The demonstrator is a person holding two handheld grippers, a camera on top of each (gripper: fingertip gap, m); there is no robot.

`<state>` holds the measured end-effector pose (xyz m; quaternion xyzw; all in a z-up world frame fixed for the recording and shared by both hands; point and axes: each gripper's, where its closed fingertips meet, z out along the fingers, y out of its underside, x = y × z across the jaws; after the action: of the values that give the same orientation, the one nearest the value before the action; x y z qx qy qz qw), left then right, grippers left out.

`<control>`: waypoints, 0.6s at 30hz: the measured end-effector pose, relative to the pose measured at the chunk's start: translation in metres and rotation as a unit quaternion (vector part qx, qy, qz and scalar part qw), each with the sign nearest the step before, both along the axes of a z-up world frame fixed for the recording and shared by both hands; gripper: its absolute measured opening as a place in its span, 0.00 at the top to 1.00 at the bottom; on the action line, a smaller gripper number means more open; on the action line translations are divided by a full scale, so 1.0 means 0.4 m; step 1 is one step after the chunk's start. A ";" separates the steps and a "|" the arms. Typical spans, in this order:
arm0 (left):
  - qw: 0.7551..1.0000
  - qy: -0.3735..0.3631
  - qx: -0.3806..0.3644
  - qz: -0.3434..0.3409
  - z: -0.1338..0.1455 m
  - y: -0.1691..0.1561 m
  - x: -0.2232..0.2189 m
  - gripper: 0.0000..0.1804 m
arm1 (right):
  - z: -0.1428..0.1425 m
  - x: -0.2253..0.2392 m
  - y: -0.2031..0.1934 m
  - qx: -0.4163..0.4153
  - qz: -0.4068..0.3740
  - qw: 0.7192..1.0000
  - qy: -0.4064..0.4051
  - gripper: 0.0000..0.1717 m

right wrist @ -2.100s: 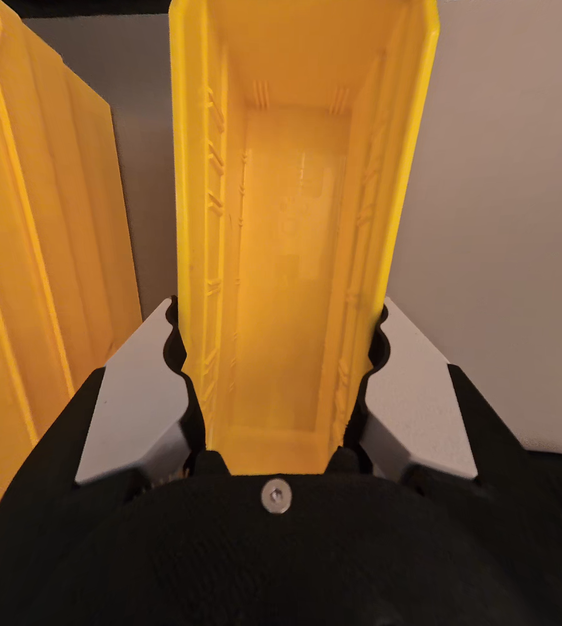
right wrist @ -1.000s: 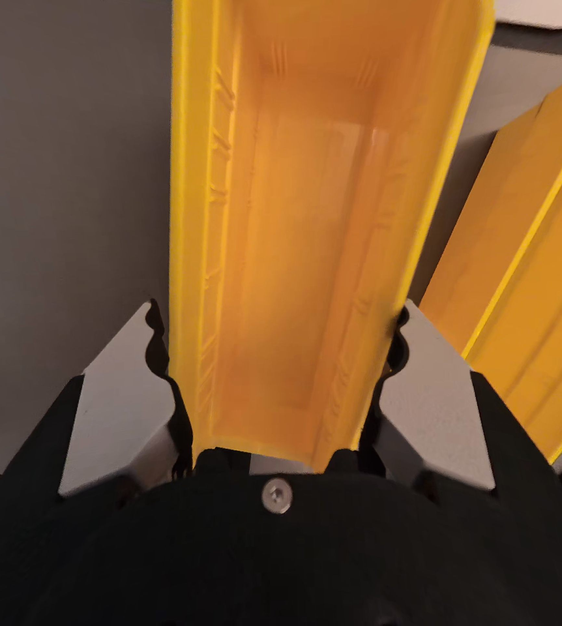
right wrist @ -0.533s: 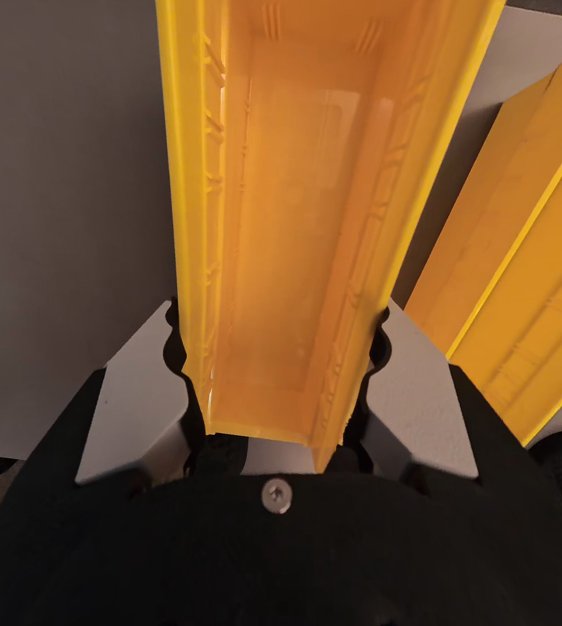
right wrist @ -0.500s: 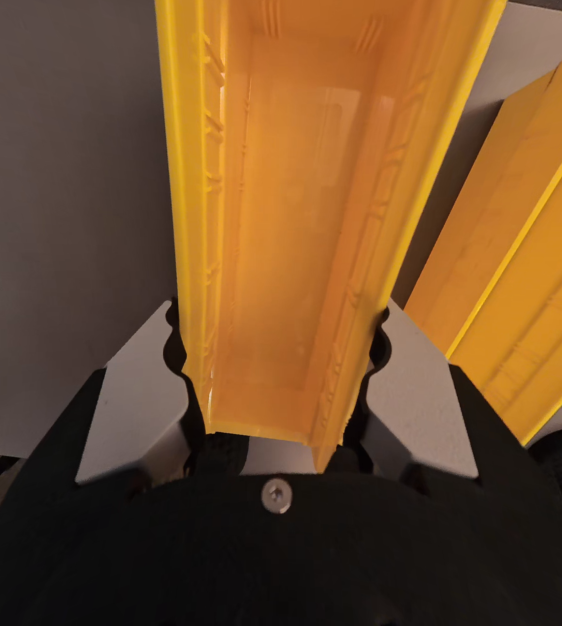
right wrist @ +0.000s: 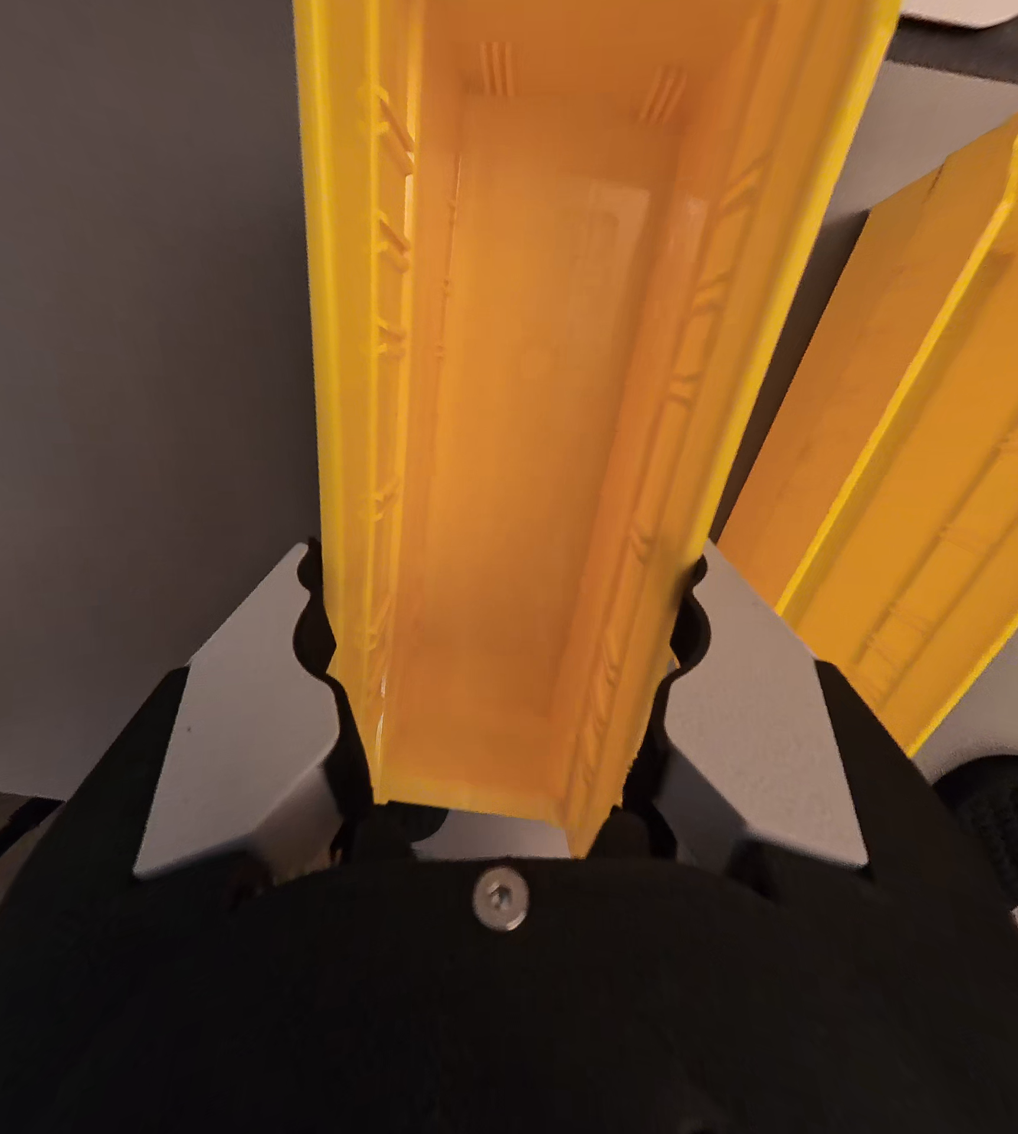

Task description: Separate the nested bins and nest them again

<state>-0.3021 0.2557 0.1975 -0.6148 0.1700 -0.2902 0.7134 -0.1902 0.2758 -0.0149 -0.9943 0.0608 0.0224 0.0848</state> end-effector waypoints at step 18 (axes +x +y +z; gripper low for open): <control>0.990 -0.083 0.026 -0.111 0.067 -0.086 0.047 0.60 | 0.310 0.557 -0.145 0.145 -0.061 0.988 -0.008 0.34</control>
<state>-0.2834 0.2215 0.2242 -0.5468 0.1847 -0.4134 0.7043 0.0325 0.2178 0.1090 -0.9660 0.1167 0.0177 0.2298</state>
